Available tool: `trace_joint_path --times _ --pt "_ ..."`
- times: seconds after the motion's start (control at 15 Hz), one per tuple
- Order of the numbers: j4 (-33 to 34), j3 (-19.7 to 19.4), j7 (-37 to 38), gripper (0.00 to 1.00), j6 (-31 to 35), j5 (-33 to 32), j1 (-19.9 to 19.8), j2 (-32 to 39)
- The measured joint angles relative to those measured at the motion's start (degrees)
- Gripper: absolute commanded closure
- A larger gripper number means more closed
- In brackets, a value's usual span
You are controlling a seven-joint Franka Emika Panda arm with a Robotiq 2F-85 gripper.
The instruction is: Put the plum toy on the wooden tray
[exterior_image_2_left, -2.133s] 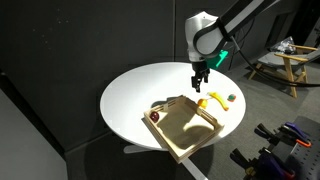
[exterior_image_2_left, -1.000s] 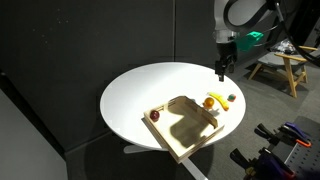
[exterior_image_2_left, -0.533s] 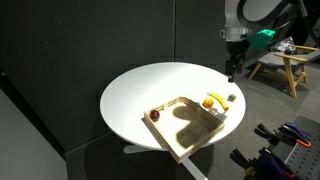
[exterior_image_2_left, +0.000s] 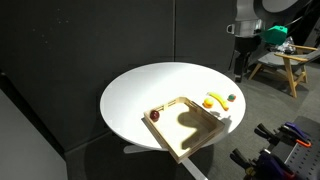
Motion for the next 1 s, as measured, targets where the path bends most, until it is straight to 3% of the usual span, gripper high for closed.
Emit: trace_joint_path --times 0.47,1.0 --pt "-2.3 -0.1 -0.7 0.00 3.7 5.7 0.6 -3.6" --pt "-4.1 -0.1 1.5 0.00 7.1 5.9 0.2 -6.3"
